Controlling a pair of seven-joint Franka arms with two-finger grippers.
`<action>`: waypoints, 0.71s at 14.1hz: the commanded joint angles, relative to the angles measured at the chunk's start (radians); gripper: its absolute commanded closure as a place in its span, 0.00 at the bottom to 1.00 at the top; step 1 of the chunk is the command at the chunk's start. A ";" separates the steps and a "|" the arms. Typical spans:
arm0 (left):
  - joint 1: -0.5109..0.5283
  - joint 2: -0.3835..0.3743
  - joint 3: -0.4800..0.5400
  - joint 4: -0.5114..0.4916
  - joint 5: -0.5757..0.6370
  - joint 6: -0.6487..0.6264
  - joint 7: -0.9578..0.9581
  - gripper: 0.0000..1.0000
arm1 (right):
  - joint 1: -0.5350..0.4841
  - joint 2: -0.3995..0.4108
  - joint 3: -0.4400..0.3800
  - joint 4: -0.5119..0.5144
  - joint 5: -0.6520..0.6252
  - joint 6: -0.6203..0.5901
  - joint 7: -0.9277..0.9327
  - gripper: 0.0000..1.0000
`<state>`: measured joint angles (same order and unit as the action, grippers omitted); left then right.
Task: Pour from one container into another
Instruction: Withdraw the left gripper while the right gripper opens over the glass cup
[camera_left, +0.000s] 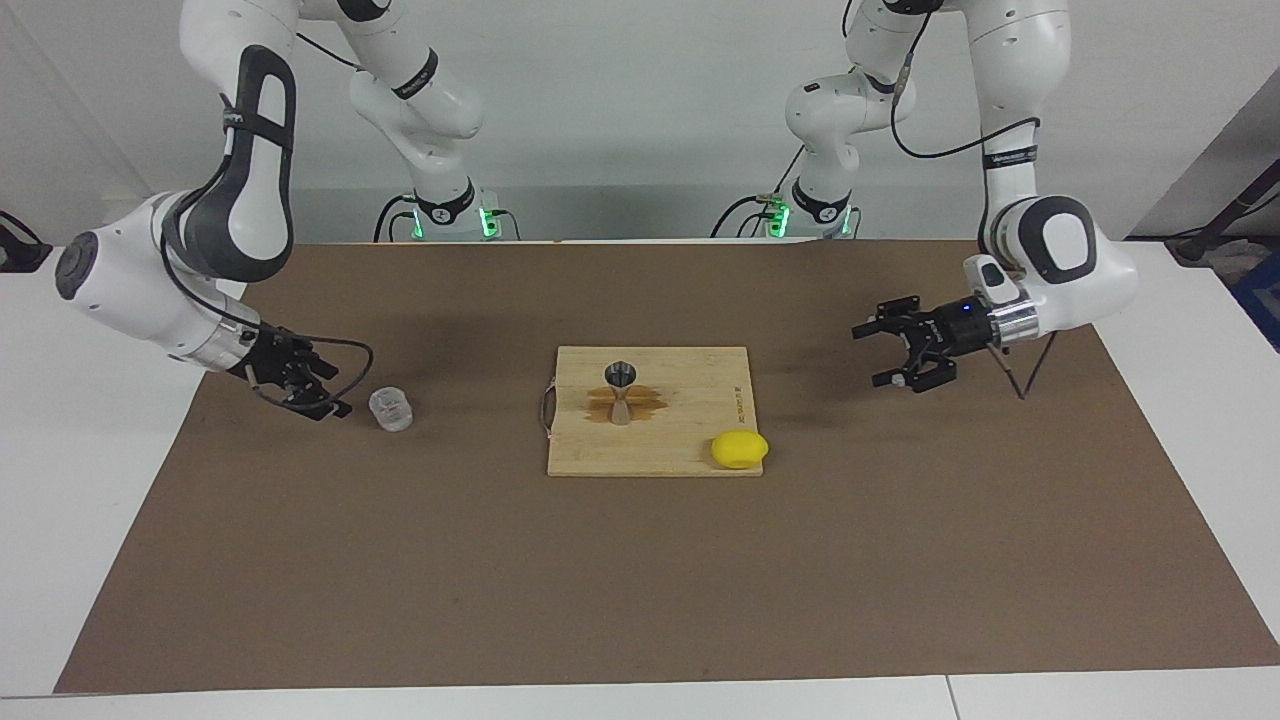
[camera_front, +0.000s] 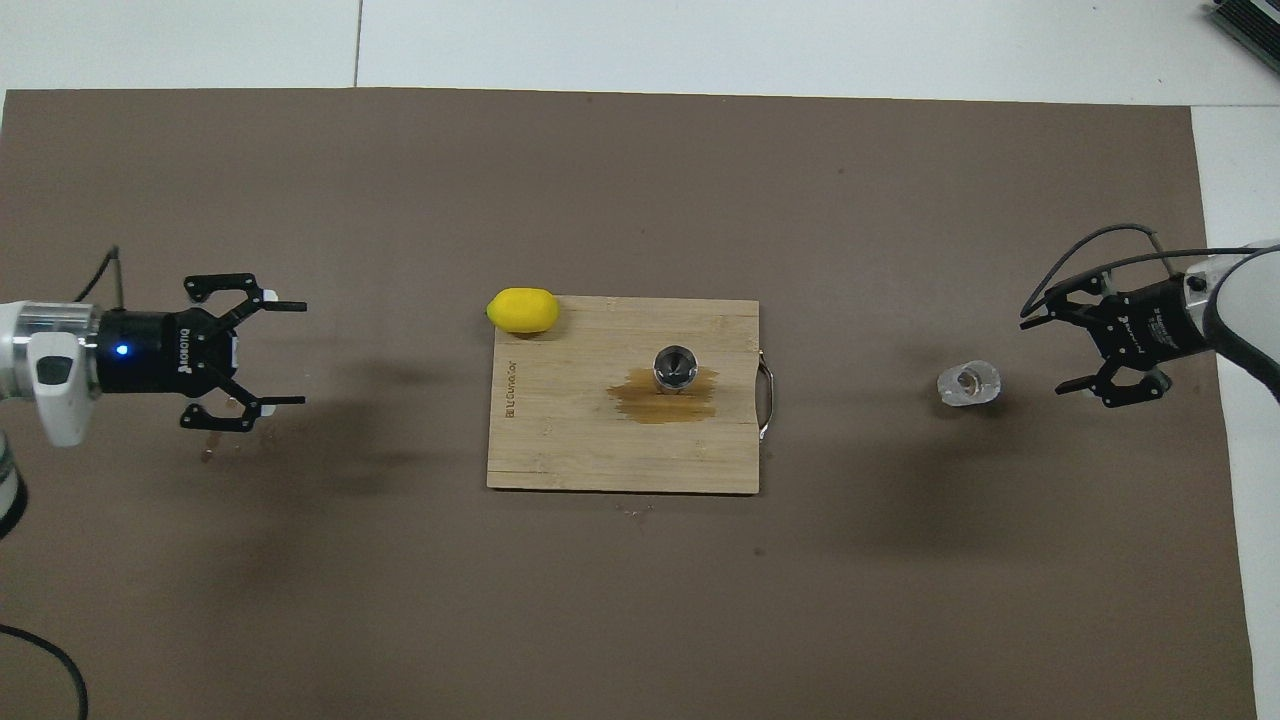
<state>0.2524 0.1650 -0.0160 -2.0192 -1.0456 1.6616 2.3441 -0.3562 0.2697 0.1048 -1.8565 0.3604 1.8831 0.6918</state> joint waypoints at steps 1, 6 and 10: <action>0.076 -0.005 -0.010 0.120 0.152 -0.081 -0.106 0.00 | -0.023 0.040 0.010 -0.001 0.040 0.021 0.025 0.06; 0.114 -0.027 -0.010 0.344 0.376 -0.184 -0.294 0.00 | -0.069 0.131 0.010 0.005 0.156 0.022 0.025 0.02; 0.093 -0.102 -0.022 0.416 0.498 -0.195 -0.527 0.00 | -0.029 0.134 0.012 -0.047 0.196 0.045 0.023 0.02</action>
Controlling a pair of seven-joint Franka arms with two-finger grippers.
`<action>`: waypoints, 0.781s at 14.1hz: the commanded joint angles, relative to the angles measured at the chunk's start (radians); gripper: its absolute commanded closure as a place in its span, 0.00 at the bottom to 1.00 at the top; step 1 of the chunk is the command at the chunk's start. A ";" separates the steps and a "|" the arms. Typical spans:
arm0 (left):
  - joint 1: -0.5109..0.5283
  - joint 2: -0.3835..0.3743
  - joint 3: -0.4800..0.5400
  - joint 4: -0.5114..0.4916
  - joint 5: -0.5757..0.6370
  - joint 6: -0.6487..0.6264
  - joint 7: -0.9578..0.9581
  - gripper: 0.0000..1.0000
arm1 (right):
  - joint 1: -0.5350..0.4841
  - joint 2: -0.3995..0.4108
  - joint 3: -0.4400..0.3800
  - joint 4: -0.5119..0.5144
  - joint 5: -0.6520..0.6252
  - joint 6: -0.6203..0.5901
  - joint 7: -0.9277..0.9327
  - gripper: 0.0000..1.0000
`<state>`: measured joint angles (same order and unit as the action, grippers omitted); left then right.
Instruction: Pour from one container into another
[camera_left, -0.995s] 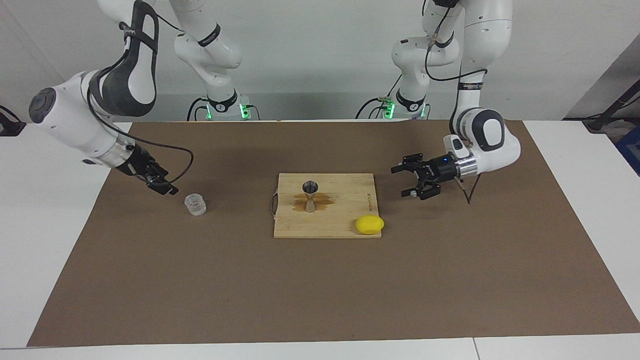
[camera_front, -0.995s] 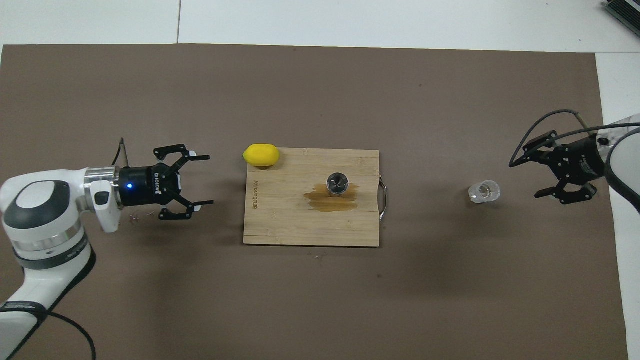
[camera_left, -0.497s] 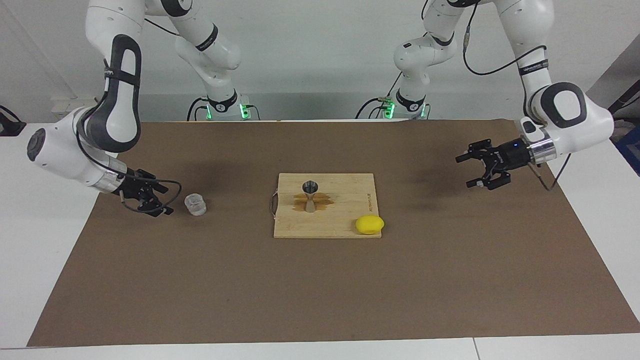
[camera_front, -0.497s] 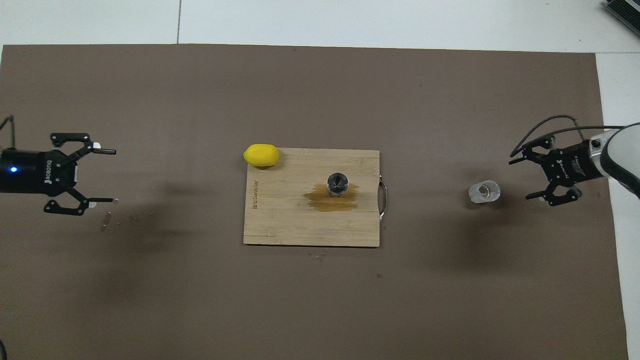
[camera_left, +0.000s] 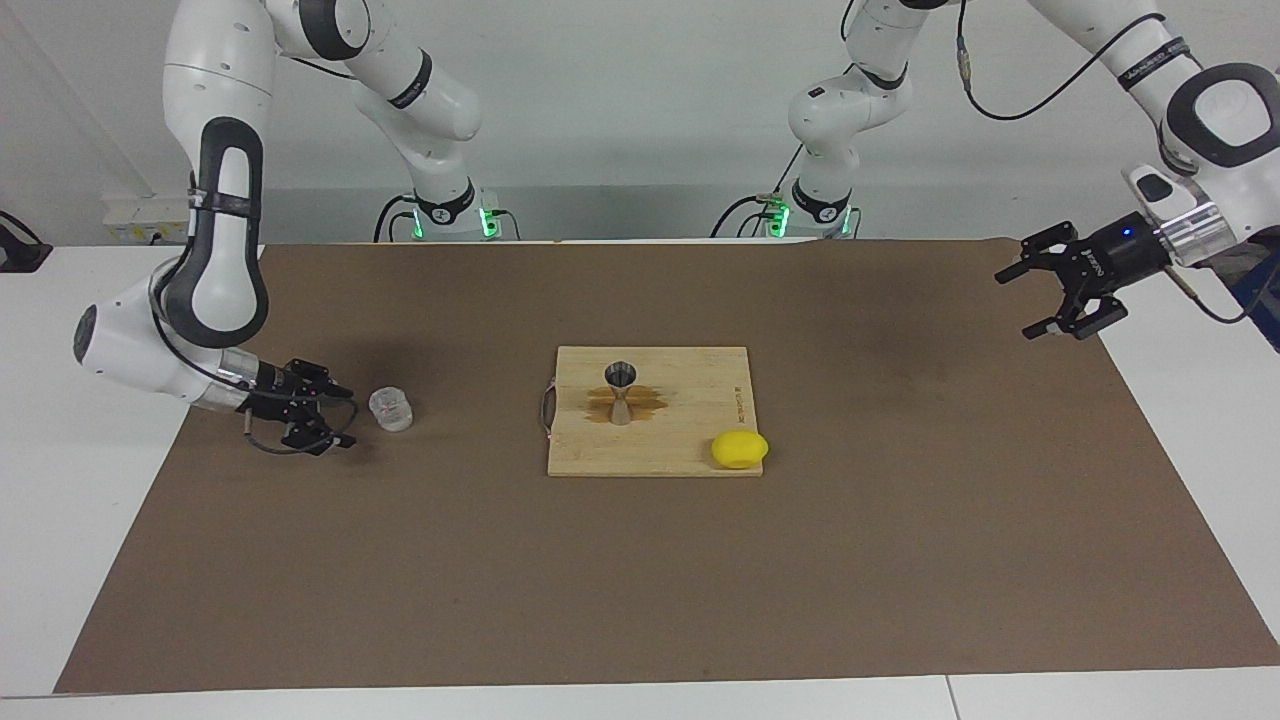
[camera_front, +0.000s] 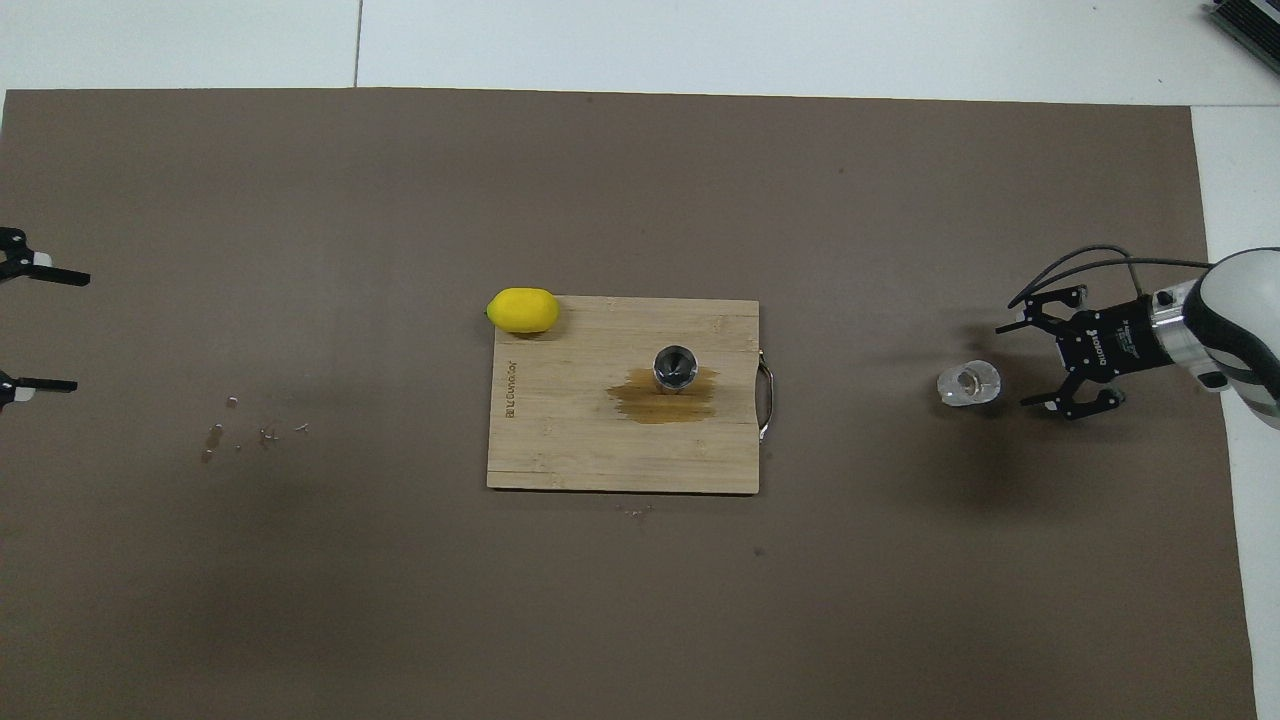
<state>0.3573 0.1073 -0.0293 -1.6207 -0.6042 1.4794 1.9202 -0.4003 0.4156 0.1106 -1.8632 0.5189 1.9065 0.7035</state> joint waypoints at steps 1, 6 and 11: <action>-0.024 -0.067 -0.014 0.018 0.072 -0.010 -0.166 0.00 | 0.020 -0.018 0.008 -0.062 0.039 0.017 0.002 0.02; -0.181 -0.158 -0.014 0.027 0.219 -0.008 -0.666 0.00 | 0.047 -0.040 0.008 -0.109 0.039 0.008 -0.009 0.03; -0.273 -0.173 -0.020 0.027 0.349 -0.011 -0.976 0.00 | 0.051 -0.037 0.008 -0.102 0.041 0.017 0.007 0.58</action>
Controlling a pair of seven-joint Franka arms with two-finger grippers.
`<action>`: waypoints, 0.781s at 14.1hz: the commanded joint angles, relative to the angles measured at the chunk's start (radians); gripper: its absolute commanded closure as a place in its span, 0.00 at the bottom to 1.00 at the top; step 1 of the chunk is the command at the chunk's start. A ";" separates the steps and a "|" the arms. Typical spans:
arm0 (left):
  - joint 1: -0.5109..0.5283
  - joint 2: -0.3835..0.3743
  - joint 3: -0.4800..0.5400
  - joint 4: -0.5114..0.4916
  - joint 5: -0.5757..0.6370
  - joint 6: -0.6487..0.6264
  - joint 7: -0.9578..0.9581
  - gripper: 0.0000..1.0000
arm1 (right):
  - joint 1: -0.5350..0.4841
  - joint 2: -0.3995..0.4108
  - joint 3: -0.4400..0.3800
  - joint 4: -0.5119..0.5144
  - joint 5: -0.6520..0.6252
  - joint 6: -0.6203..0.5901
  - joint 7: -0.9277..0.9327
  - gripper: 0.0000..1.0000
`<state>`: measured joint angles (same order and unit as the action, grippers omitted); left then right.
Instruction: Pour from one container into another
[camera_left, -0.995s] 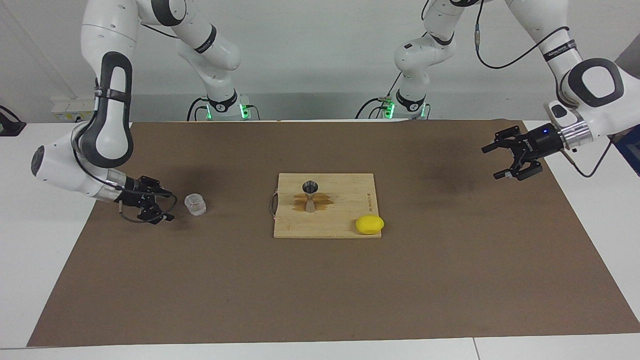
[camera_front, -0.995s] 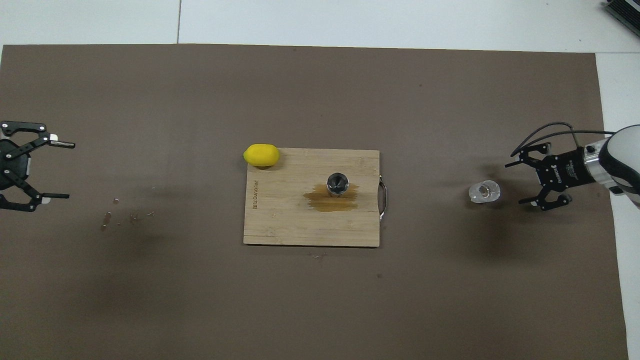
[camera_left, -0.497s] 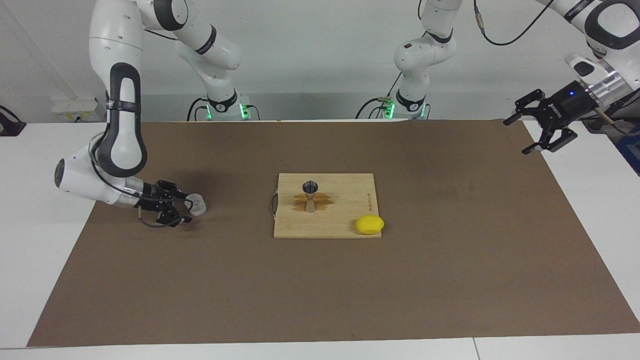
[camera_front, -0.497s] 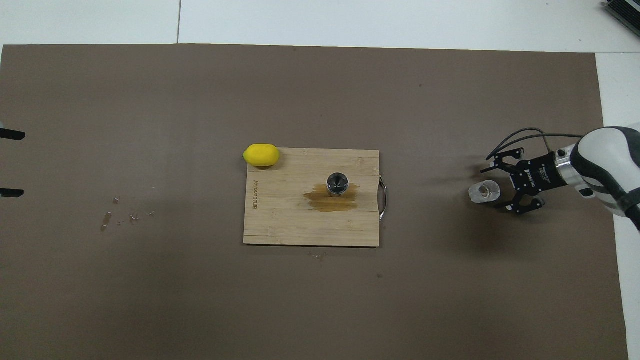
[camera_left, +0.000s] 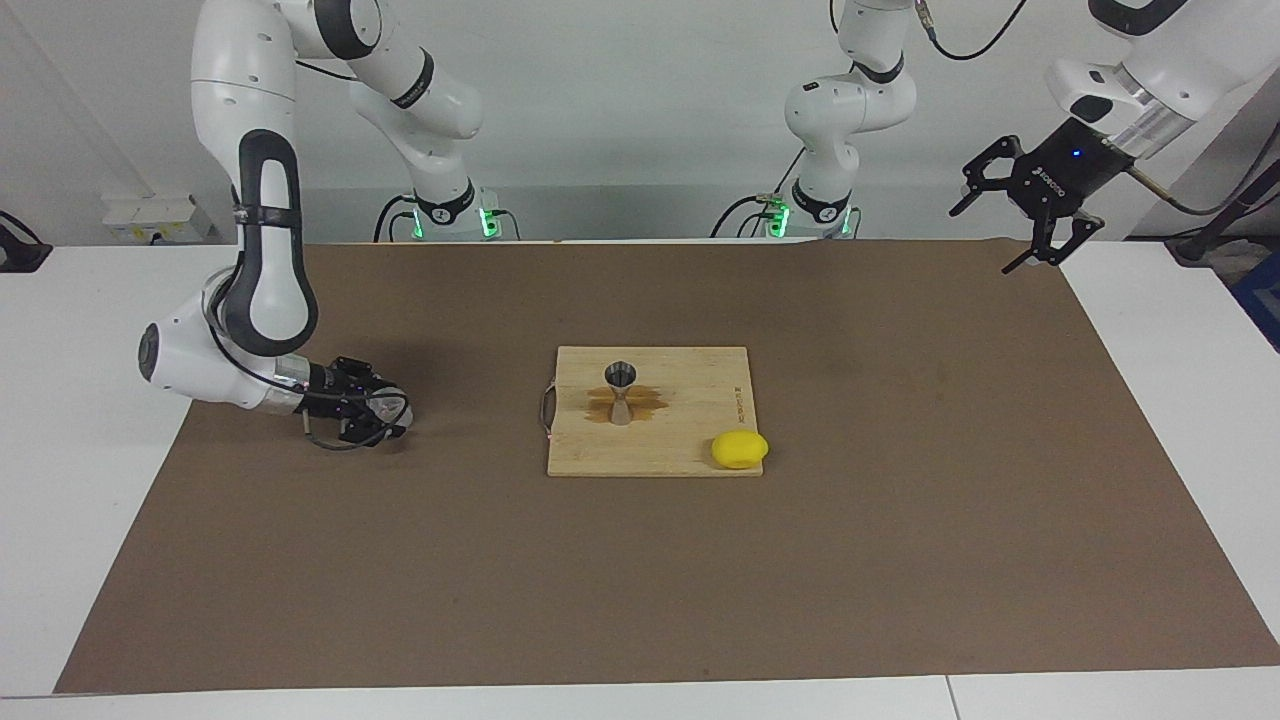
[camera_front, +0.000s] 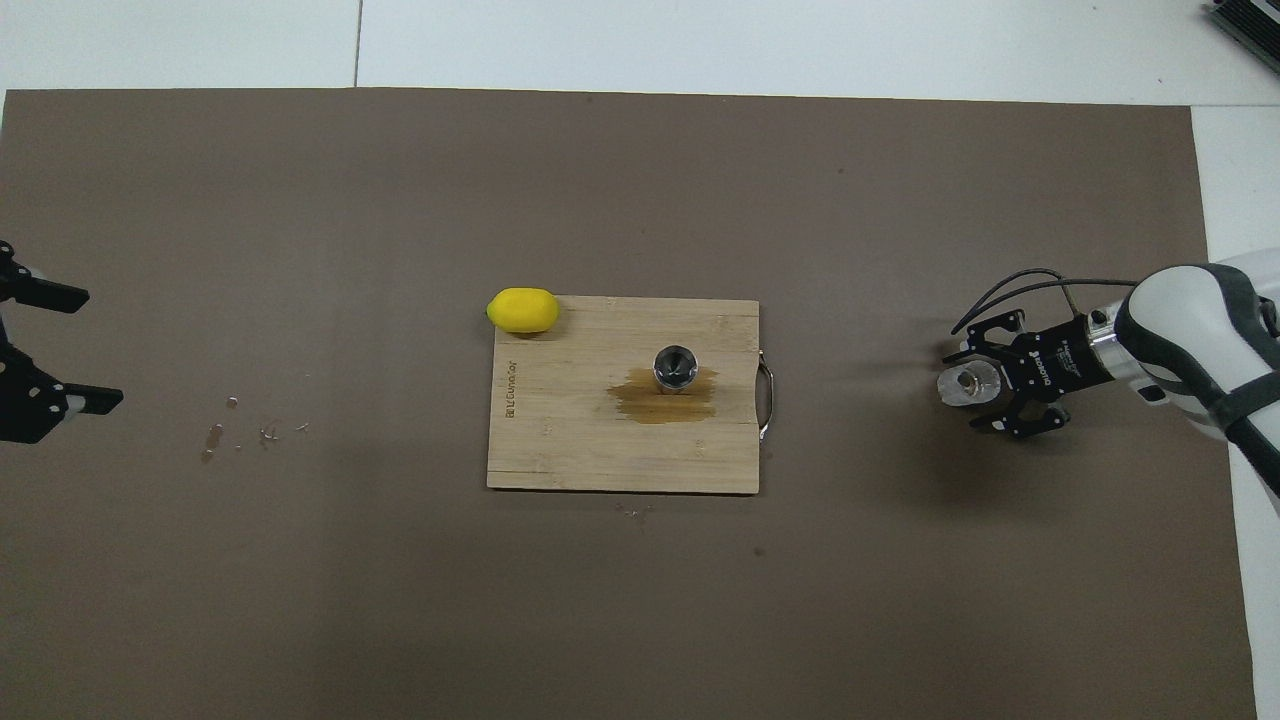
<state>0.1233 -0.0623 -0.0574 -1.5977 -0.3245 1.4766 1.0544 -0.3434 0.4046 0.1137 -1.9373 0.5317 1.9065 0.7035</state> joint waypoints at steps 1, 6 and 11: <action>-0.060 -0.007 0.008 0.005 0.105 -0.009 -0.188 0.00 | -0.006 -0.024 0.004 -0.023 0.030 0.014 0.027 0.76; -0.119 -0.017 -0.010 0.008 0.232 0.001 -0.506 0.00 | 0.001 -0.069 0.011 -0.003 0.027 0.002 0.074 1.00; -0.117 -0.027 -0.018 0.002 0.251 0.004 -0.784 0.00 | 0.133 -0.109 0.014 0.053 0.021 0.022 0.255 1.00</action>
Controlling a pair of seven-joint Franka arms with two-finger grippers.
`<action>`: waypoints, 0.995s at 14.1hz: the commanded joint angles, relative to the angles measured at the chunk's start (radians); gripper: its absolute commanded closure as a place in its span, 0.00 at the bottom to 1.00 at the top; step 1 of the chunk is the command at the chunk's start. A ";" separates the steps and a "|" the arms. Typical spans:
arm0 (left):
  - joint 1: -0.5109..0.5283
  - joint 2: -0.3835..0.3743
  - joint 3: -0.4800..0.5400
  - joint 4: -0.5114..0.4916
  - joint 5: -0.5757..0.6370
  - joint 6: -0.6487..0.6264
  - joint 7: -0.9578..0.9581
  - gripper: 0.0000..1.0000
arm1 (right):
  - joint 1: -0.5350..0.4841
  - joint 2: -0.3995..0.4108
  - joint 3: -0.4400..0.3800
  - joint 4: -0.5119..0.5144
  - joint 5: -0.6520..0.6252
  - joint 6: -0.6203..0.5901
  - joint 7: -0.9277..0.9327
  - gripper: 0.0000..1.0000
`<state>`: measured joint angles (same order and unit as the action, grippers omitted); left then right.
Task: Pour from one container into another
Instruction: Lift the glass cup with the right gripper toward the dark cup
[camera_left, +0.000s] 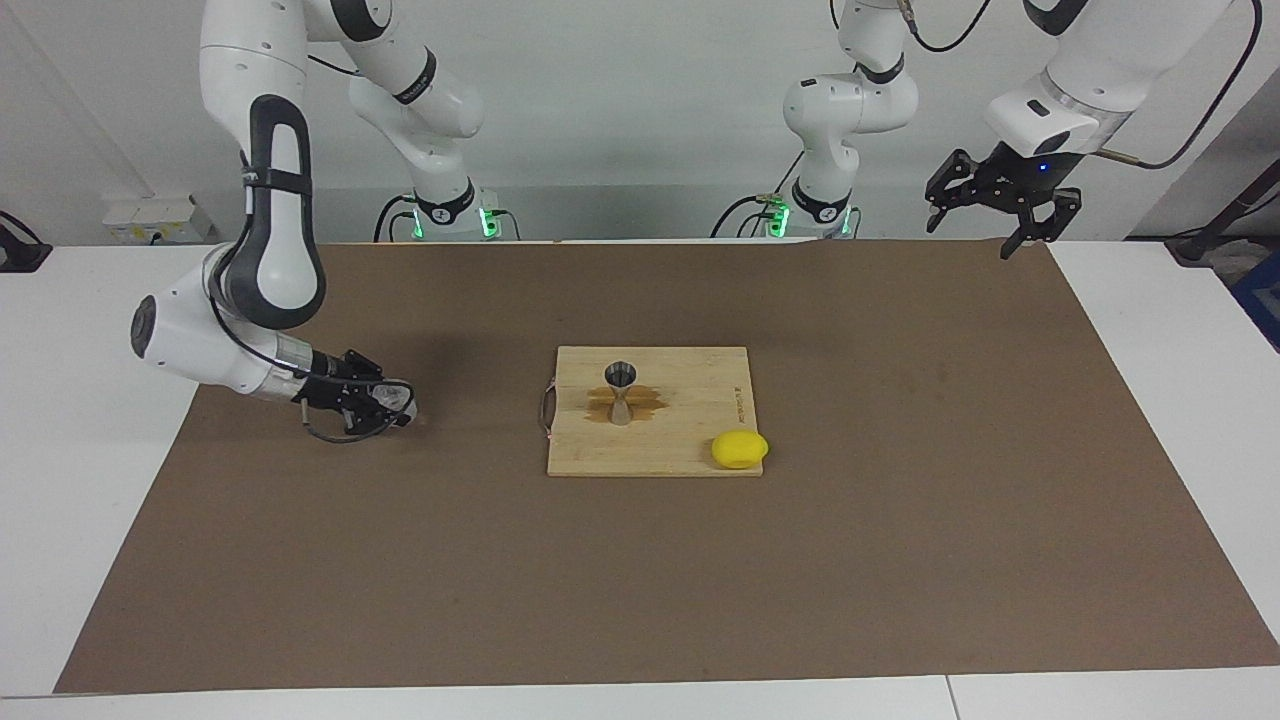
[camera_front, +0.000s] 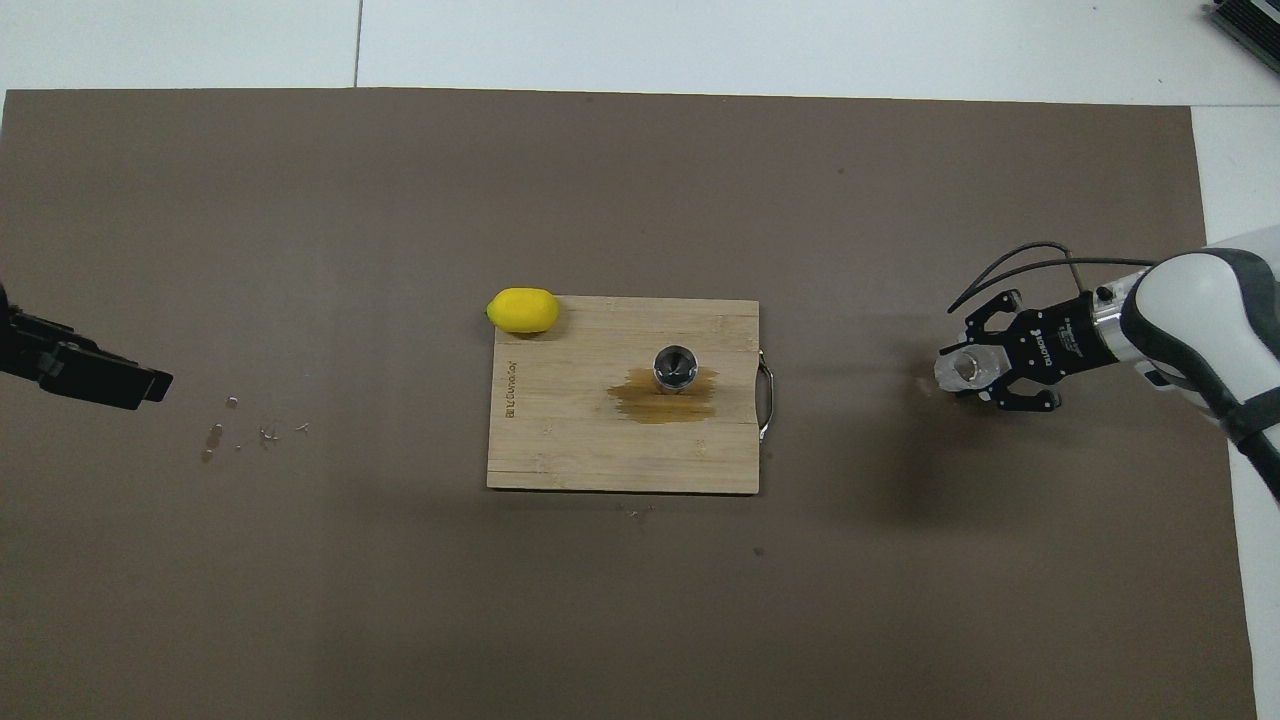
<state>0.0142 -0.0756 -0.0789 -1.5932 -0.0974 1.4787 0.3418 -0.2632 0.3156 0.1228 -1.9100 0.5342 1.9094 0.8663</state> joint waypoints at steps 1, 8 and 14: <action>-0.008 -0.022 0.004 -0.010 0.025 0.003 -0.090 0.00 | 0.093 -0.020 0.003 0.052 0.007 0.019 0.162 1.00; 0.009 -0.024 0.019 -0.007 0.041 0.063 -0.122 0.00 | 0.369 0.026 0.003 0.233 -0.238 0.106 0.670 1.00; -0.011 -0.024 0.016 -0.027 0.045 0.140 -0.305 0.00 | 0.530 0.083 0.005 0.387 -0.477 0.048 0.812 1.00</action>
<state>0.0174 -0.0823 -0.0642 -1.5954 -0.0739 1.5927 0.0756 0.2384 0.3634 0.1259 -1.5969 0.1095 1.9945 1.6450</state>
